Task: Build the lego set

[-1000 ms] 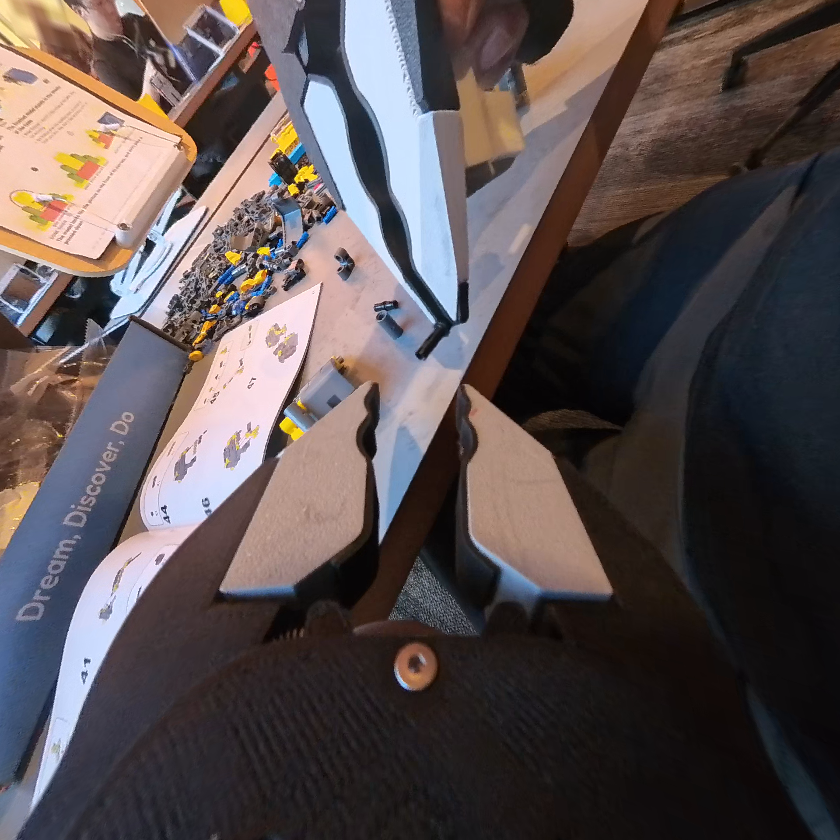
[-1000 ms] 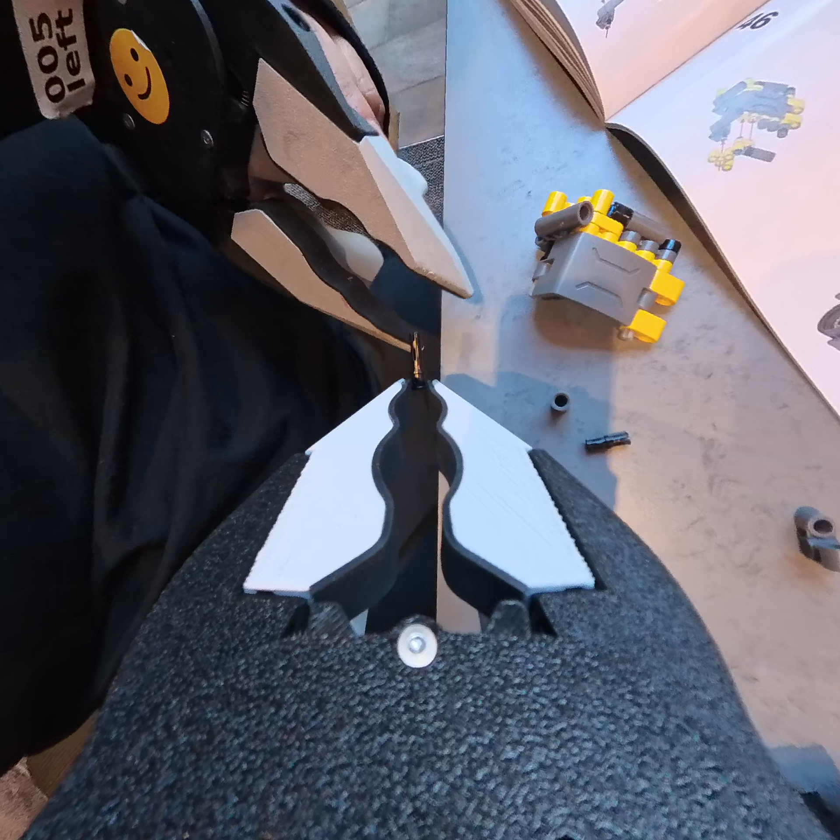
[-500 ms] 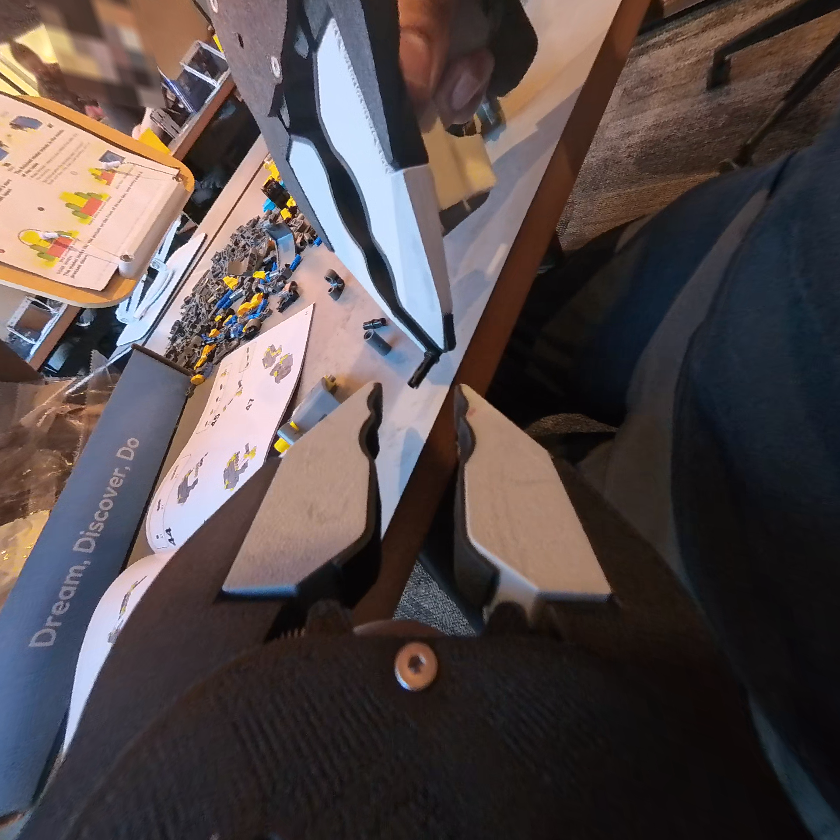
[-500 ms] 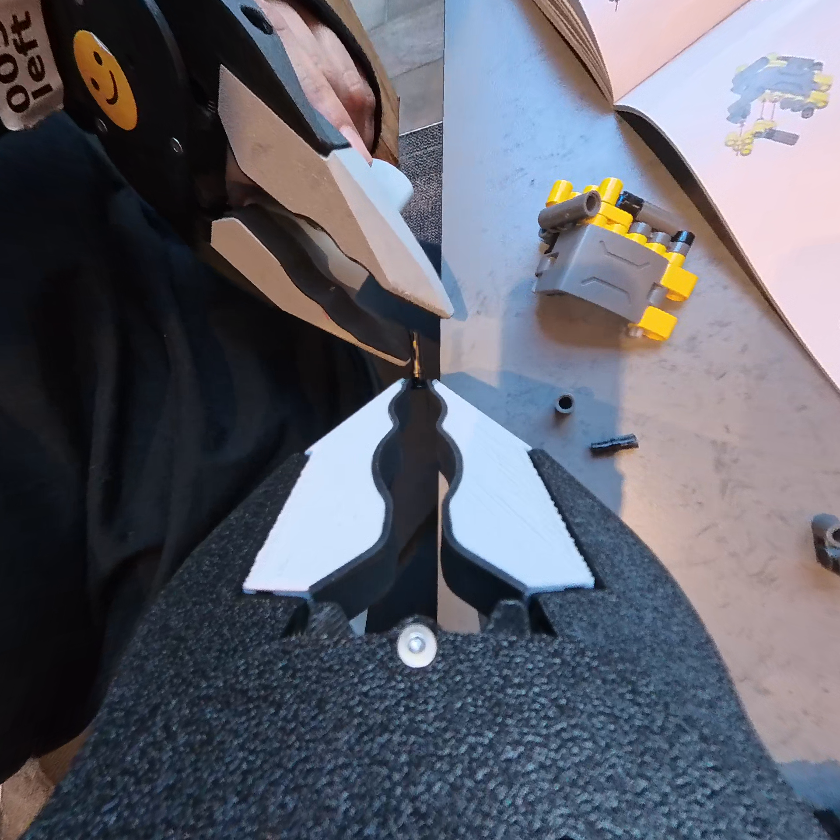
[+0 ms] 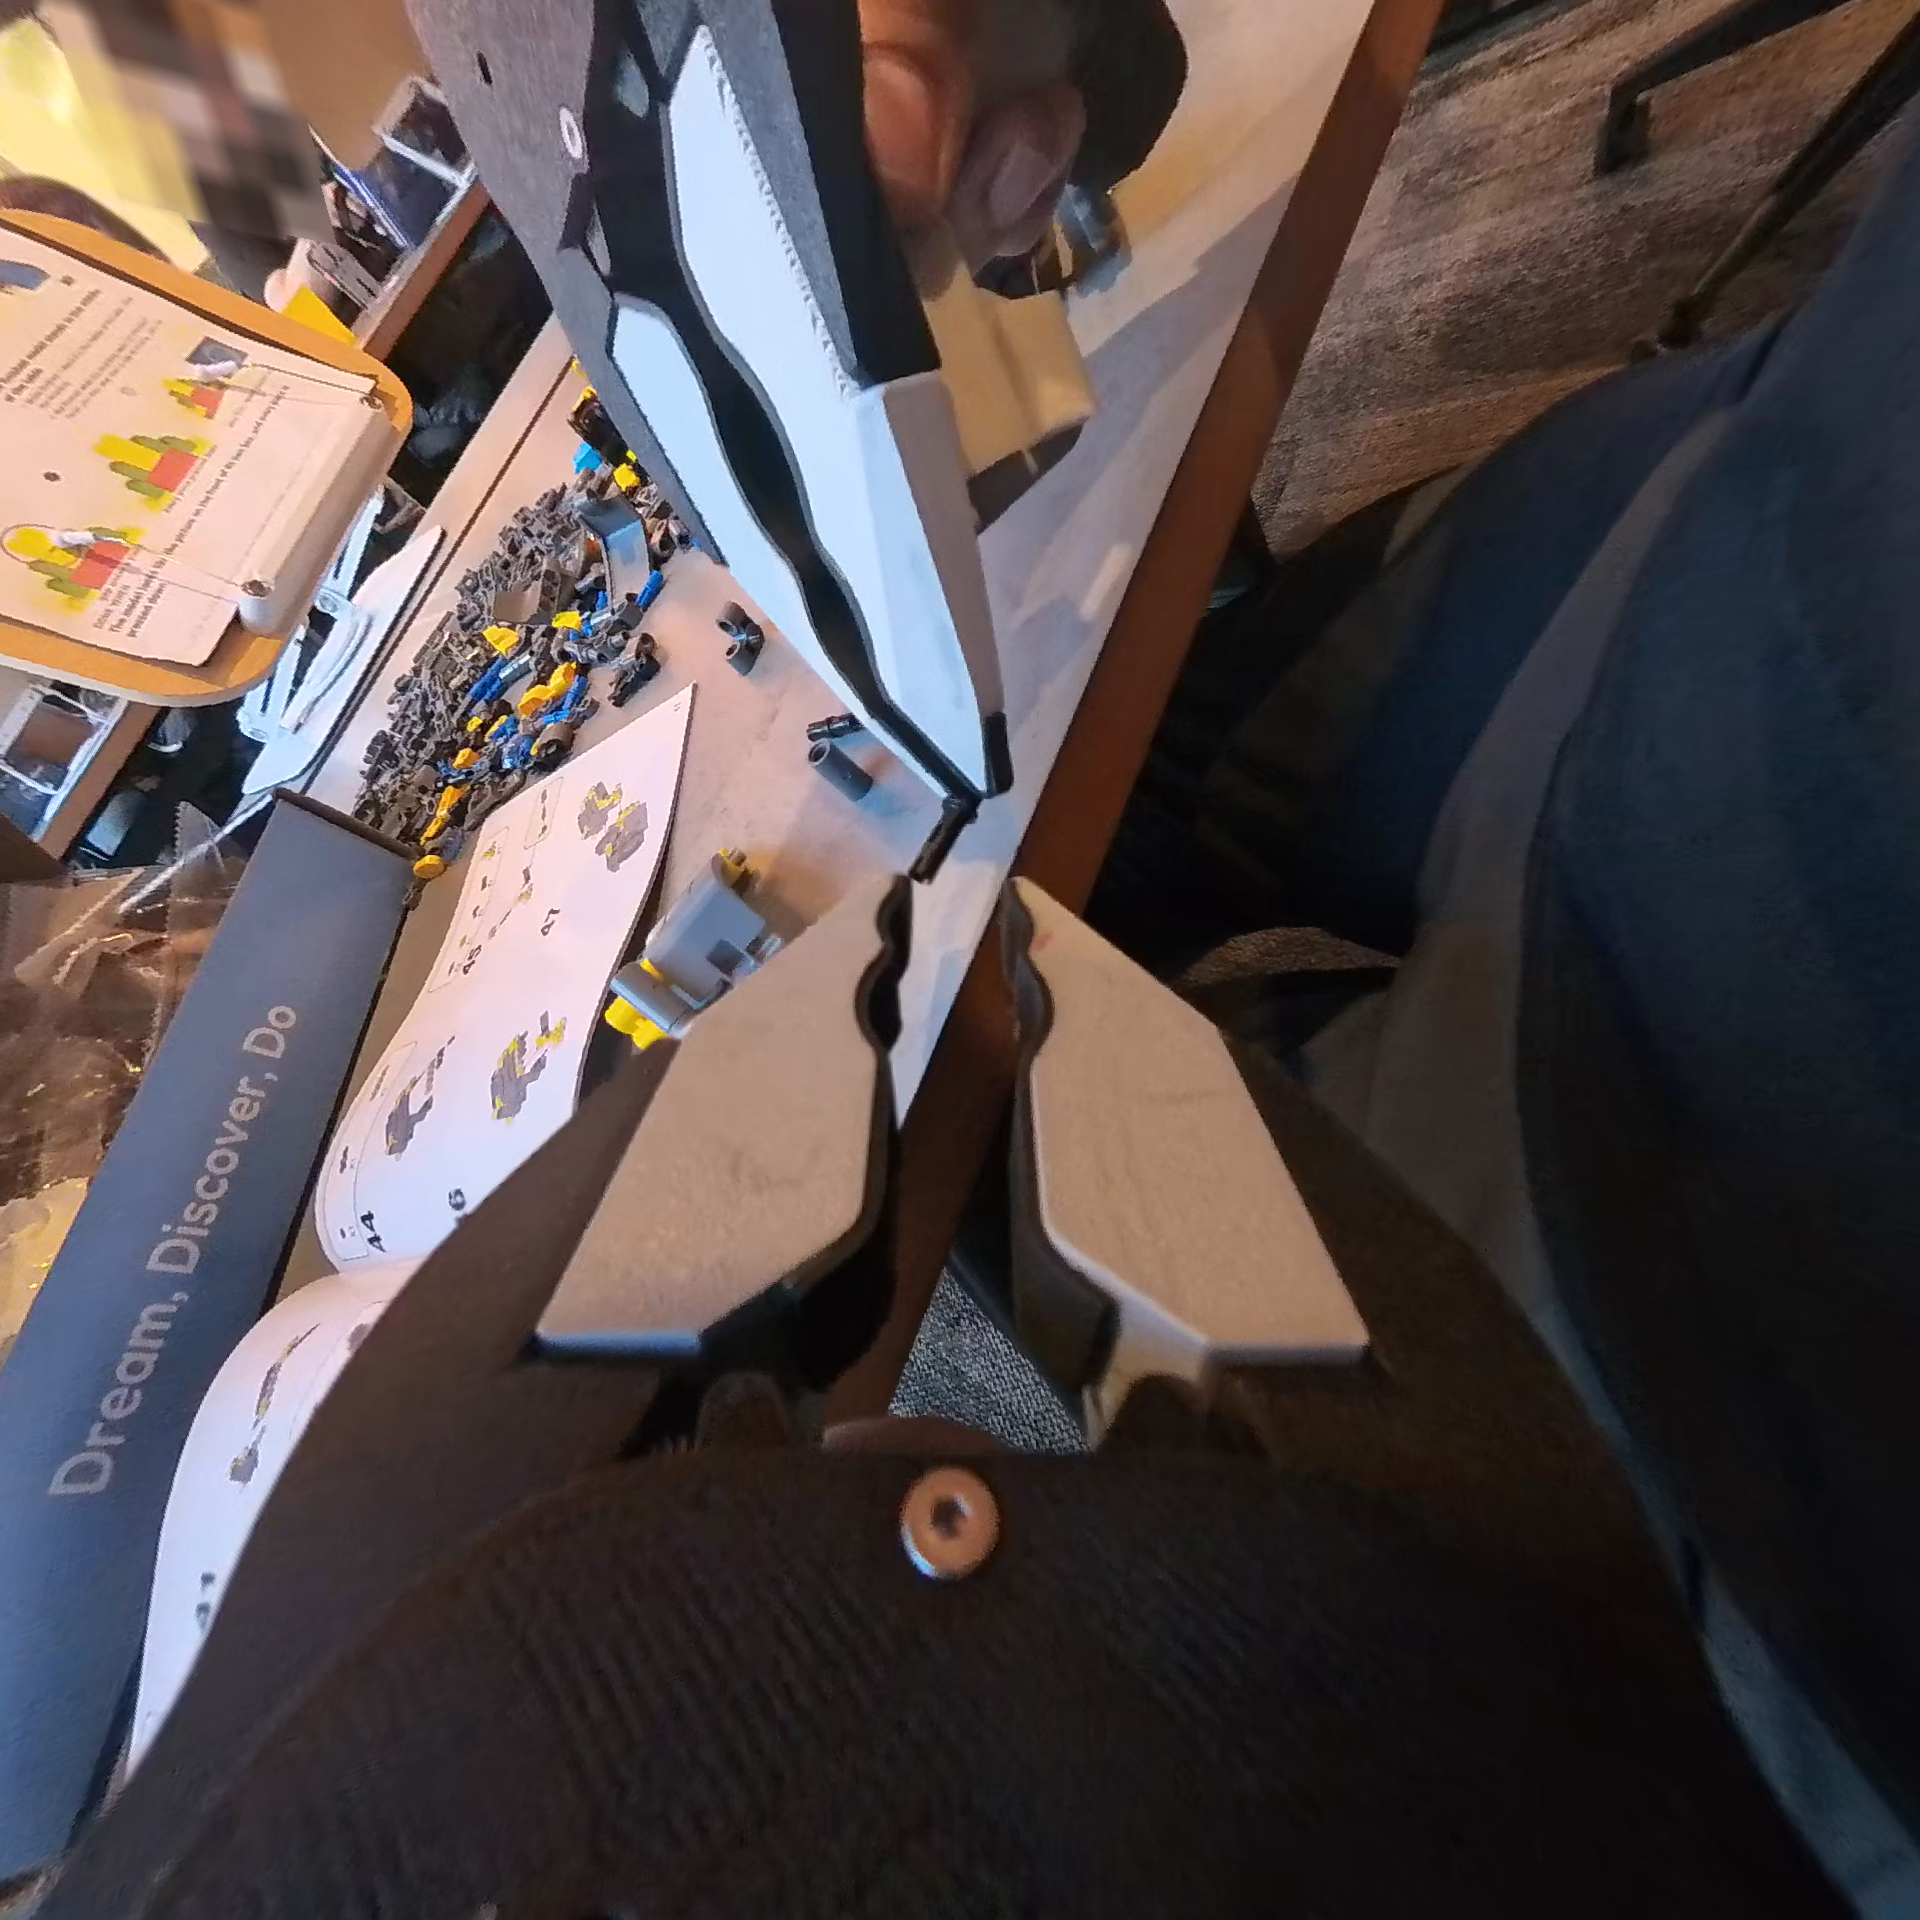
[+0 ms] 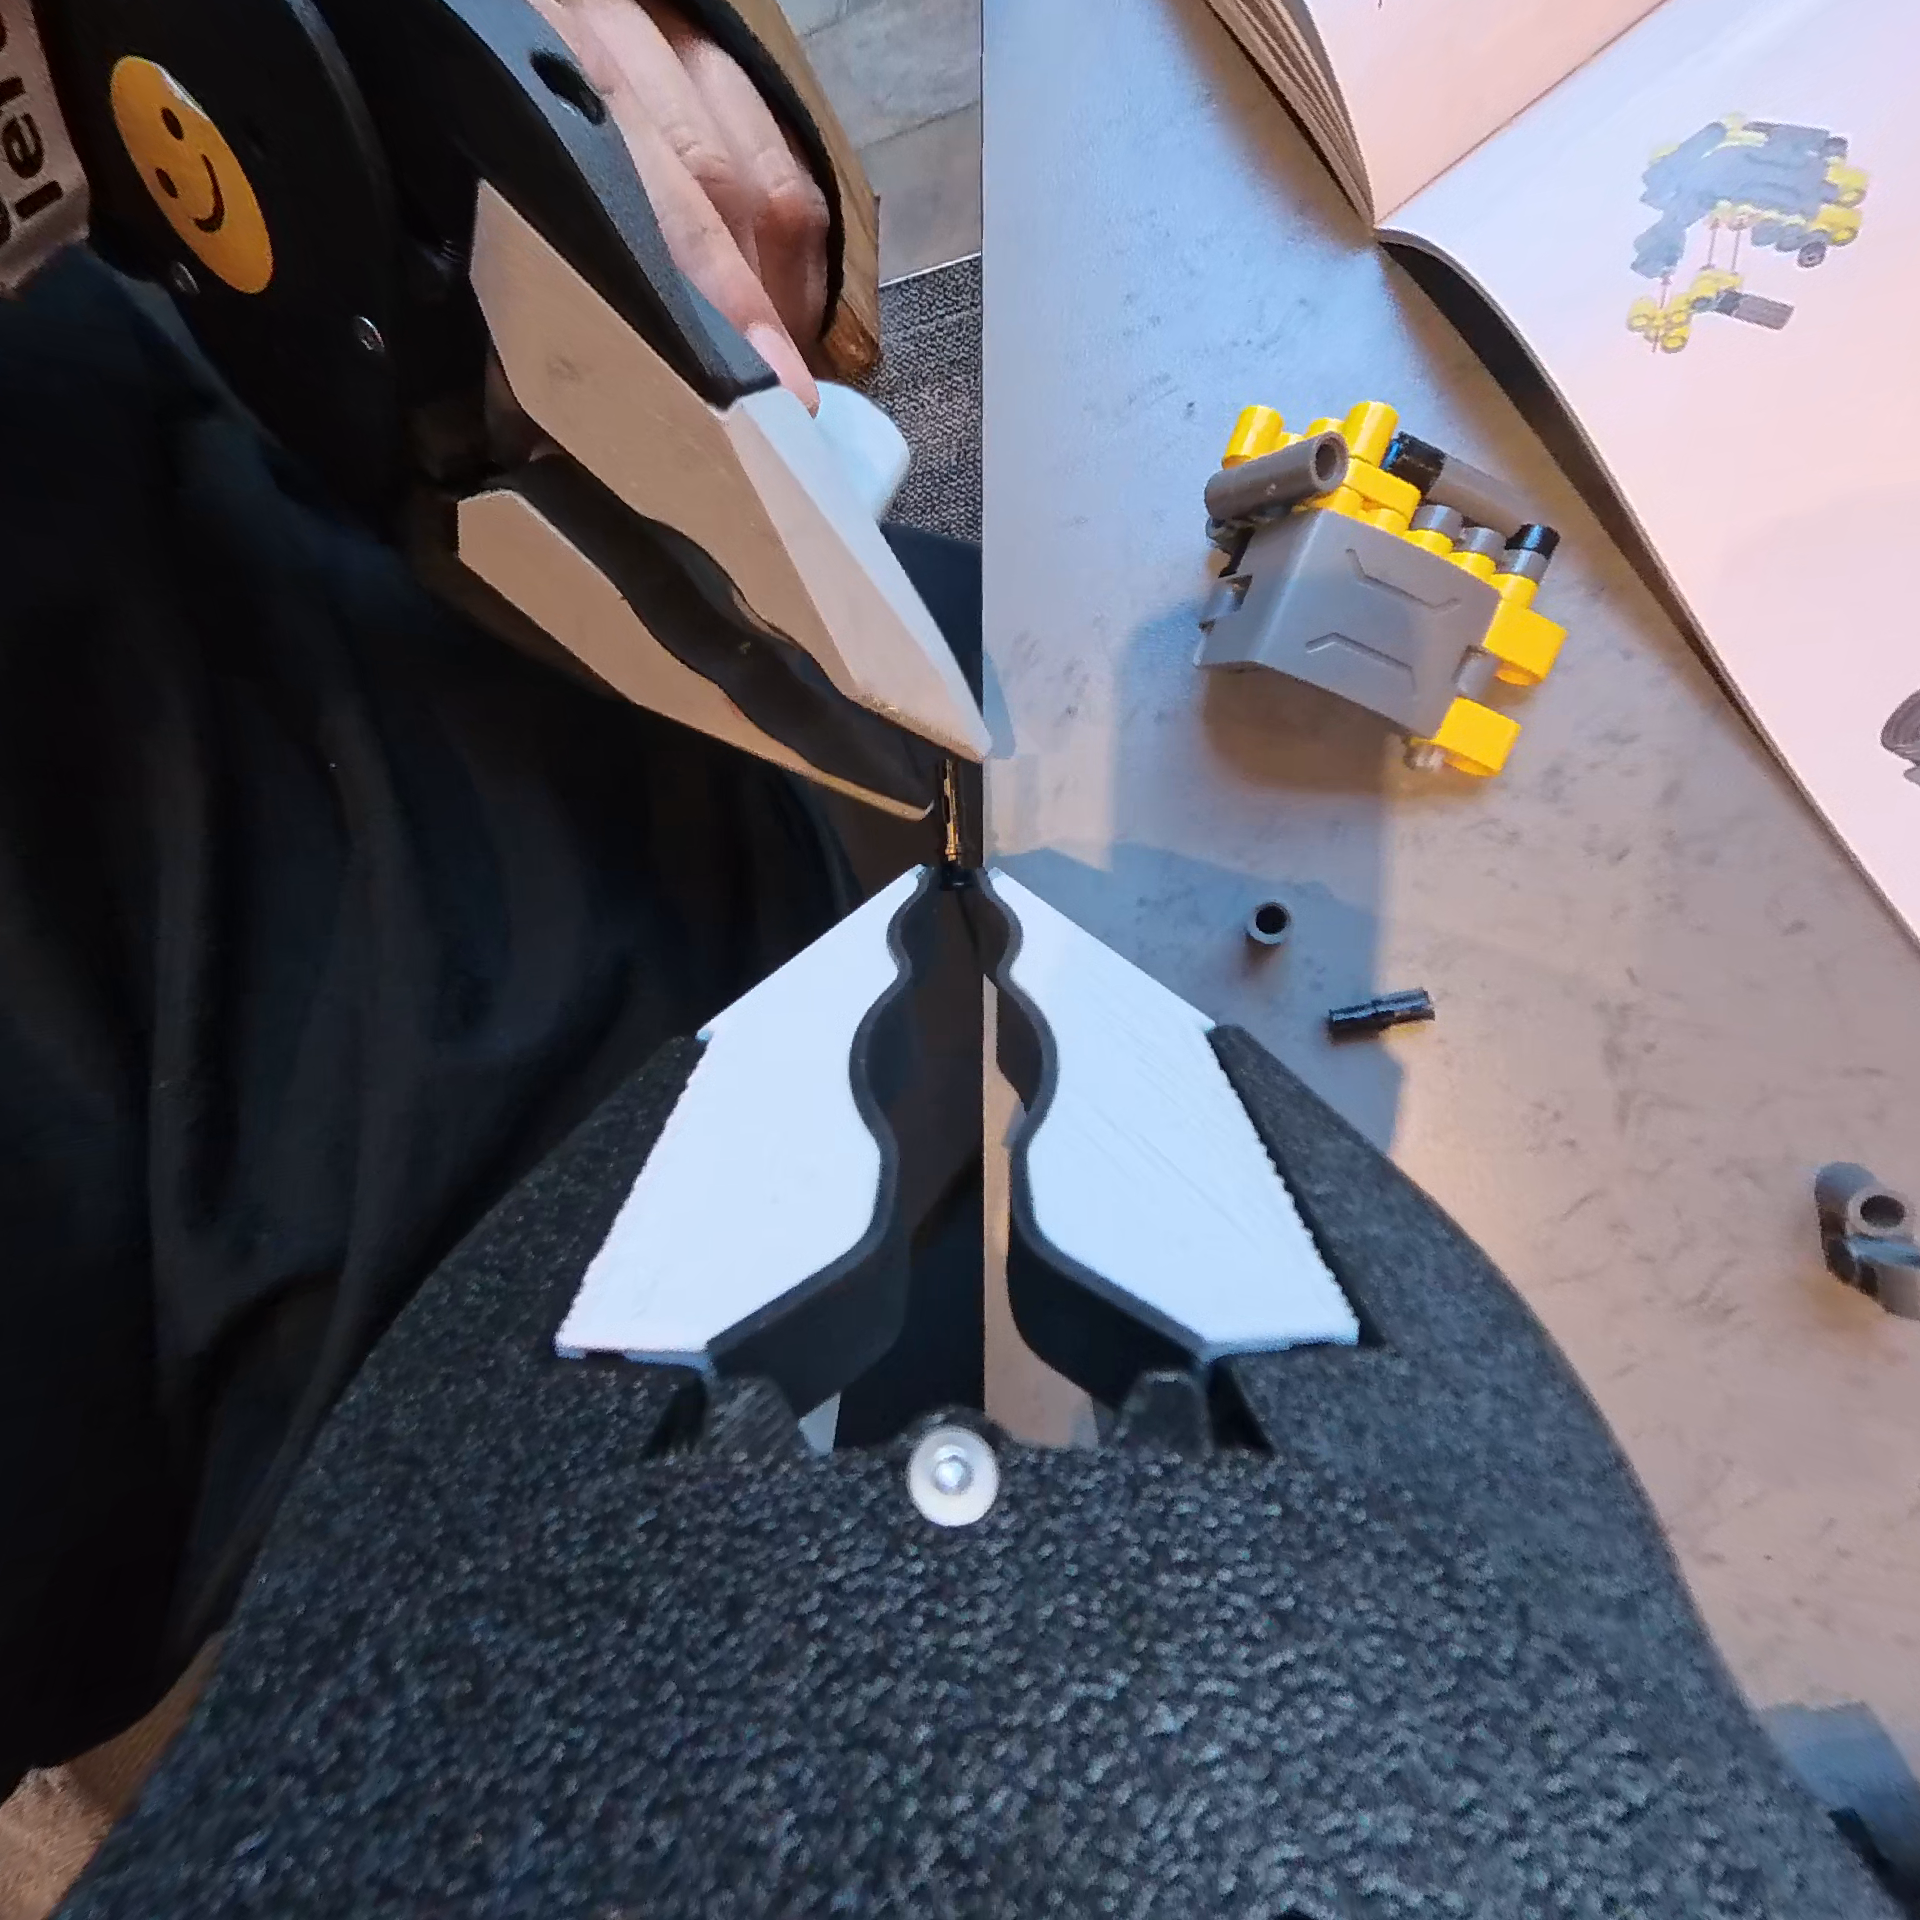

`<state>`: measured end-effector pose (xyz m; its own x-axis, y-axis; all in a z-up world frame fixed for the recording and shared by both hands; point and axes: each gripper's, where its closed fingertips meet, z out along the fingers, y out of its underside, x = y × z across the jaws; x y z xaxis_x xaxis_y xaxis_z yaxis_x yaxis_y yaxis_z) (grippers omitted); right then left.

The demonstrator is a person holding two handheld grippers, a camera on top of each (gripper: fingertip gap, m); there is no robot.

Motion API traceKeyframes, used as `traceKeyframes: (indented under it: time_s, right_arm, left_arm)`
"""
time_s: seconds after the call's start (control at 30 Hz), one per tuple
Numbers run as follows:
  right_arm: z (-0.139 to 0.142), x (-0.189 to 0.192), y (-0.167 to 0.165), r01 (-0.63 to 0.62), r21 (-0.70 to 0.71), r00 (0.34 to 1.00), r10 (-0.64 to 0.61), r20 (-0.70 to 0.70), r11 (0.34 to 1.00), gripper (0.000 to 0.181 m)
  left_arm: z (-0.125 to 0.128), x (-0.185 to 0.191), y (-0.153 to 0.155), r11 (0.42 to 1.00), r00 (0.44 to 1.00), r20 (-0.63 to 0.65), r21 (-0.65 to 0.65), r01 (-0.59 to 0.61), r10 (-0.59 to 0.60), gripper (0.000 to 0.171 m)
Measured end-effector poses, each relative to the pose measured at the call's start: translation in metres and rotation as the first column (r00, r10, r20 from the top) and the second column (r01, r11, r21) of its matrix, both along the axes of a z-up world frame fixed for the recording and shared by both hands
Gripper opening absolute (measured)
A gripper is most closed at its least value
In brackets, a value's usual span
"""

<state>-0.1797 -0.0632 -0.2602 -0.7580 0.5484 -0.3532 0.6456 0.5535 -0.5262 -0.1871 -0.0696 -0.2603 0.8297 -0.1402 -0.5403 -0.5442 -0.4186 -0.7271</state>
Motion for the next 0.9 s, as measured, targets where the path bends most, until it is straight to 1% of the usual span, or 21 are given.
traceKeyframes:
  time_s: [0.23, 0.37, 0.5, 0.67, 0.77, 0.83, 0.9]
  right_arm:
    - [-0.003, 0.0, 0.004, 0.008, 0.027, 1.0, -0.007, -0.008, 1.0, 0.006]
    - [-0.003, 0.0, 0.004, 0.007, 0.03, 1.0, -0.006, -0.01, 1.0, 0.007]
    - [-0.004, 0.002, 0.003, -0.01, 0.043, 1.0, 0.01, -0.005, 0.999, 0.006]
    - [-0.004, 0.003, -0.001, -0.028, 0.039, 1.0, 0.028, 0.007, 0.999, 0.006]
    - [-0.003, 0.003, -0.006, -0.039, 0.029, 0.999, 0.038, 0.009, 0.999, 0.007]
    - [-0.002, 0.003, -0.008, -0.043, 0.025, 0.999, 0.043, 0.009, 0.999, 0.006]
    - [-0.003, 0.002, -0.009, -0.04, 0.023, 0.999, 0.04, 0.008, 0.999, 0.006]
  left_arm:
    - [-0.002, 0.002, 0.001, 1.0, 1.0, 0.013, -0.005, 0.007, -0.007, 0.016]
    - [0.0, 0.005, 0.003, 1.0, 1.0, 0.013, 0.002, 0.014, -0.014, 0.021]
    - [0.001, 0.004, 0.004, 1.0, 1.0, -0.004, 0.005, 0.012, -0.012, 0.018]
    - [0.002, 0.003, 0.004, 1.0, 0.999, -0.047, 0.004, 0.006, -0.005, 0.021]
    - [0.001, 0.005, 0.003, 1.0, 0.999, -0.051, 0.0, 0.019, -0.019, 0.015]
    - [0.0, 0.005, 0.002, 1.0, 0.998, -0.056, -0.005, 0.024, -0.024, 0.005]
    - [-0.002, 0.004, 0.001, 1.0, 0.998, -0.057, -0.012, 0.024, -0.024, 0.004]
